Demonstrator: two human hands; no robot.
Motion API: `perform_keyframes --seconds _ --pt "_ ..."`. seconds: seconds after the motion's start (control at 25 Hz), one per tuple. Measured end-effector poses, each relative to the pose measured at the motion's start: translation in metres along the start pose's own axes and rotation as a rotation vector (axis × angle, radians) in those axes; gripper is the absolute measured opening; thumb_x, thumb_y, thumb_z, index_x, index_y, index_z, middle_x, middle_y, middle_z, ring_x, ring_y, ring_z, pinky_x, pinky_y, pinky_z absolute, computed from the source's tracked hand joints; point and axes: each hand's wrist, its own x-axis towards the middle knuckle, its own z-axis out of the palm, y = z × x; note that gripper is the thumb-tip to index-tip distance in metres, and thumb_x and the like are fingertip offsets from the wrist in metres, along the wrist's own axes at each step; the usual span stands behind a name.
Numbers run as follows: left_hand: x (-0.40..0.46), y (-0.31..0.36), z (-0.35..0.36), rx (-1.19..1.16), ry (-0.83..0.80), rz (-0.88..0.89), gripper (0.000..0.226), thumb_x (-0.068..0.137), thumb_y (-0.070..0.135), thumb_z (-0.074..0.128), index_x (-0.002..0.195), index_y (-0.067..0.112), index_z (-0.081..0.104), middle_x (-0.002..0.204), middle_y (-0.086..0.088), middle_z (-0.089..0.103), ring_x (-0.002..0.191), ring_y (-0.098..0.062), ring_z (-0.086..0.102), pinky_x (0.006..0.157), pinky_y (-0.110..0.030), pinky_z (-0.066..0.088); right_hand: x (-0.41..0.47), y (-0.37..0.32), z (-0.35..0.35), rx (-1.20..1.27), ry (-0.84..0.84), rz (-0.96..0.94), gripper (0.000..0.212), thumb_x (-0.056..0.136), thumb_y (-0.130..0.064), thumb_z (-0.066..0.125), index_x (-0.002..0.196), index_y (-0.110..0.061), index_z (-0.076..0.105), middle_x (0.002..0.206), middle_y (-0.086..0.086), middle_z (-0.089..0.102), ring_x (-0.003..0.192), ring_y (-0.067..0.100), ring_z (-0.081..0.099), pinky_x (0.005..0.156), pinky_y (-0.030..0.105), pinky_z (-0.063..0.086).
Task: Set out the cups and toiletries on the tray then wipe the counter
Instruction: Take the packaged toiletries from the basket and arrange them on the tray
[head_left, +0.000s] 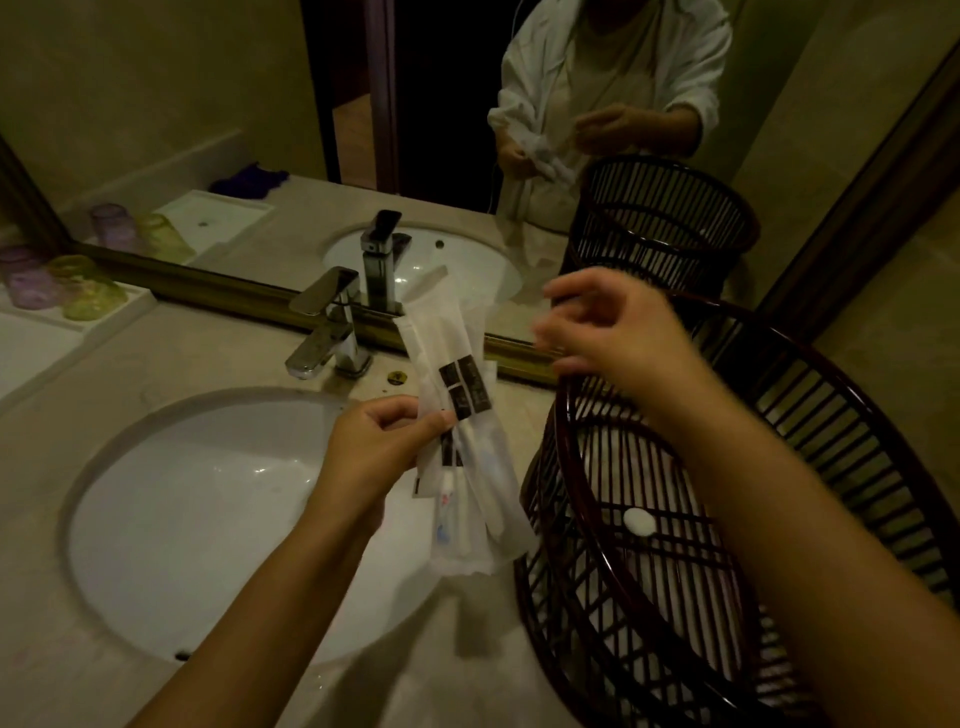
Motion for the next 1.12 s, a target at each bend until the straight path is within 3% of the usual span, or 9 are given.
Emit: perform_keyframes --seconds 0.16,0.28,0.4,0.64,0.8,1.12 --pt "0.006 -0.016 -0.011 0.055 0.108 -0.062 0.009 0.077 0.015 0.068 0.084 0.009 0.069 0.063 0.002 0.073 0.056 -0.007 0.068 0.043 -0.013 0.047 0.019 0.084 -0.07 -0.204 0.07 0.327 0.013 0.078 -0.016 0.069 0.088 -0.024 0.064 0.096 0.004 0.067 0.077 0.012 0.064 0.058 0.021 0.051" --pt "0.01 -0.025 -0.015 0.061 0.125 -0.098 0.014 0.078 0.016 0.067 0.087 0.007 0.069 0.074 -0.007 0.071 0.055 -0.009 0.068 0.043 -0.015 0.048 0.01 0.172 -0.077 -0.59 -0.097 0.492 0.034 0.075 -0.016 0.073 0.108 -0.014 0.064 0.105 0.007 0.064 0.09 0.015 0.059 0.078 0.03 0.052" --pt "0.012 -0.033 -0.016 0.049 0.118 -0.105 0.015 0.078 0.014 0.066 0.086 0.002 0.068 0.078 -0.012 0.07 0.06 -0.013 0.069 0.047 -0.018 0.051 -0.005 0.221 -0.069 -0.855 -0.323 0.538 0.056 0.073 -0.019 0.076 0.124 -0.016 0.055 0.127 0.006 0.056 0.112 0.021 0.054 0.094 0.032 0.046" --pt "0.015 -0.049 -0.014 0.033 0.137 -0.157 0.005 0.077 0.012 0.065 0.077 0.008 0.069 0.067 -0.002 0.073 0.064 -0.015 0.07 0.054 -0.022 0.053 -0.013 0.254 -0.051 -0.931 -0.415 0.387 0.052 0.076 -0.027 0.071 0.125 -0.023 0.055 0.128 0.006 0.049 0.118 0.02 0.048 0.099 0.03 0.041" --pt "0.018 -0.052 -0.014 0.035 0.154 -0.164 0.004 0.078 0.012 0.065 0.077 0.011 0.069 0.071 -0.003 0.073 0.067 -0.015 0.07 0.058 -0.025 0.052 -0.018 0.256 -0.053 -0.873 -0.319 0.392 0.05 0.076 -0.024 0.07 0.124 -0.023 0.054 0.127 0.002 0.056 0.116 0.019 0.052 0.096 0.033 0.046" --pt "0.014 -0.053 -0.025 0.025 0.151 -0.135 0.005 0.077 0.011 0.066 0.078 0.01 0.07 0.072 -0.003 0.074 0.067 -0.015 0.071 0.053 -0.02 0.055 -0.016 0.254 -0.054 -0.872 -0.318 0.379 0.022 0.084 -0.02 0.063 0.105 -0.017 0.065 0.111 0.003 0.066 0.1 0.015 0.059 0.087 0.028 0.049"
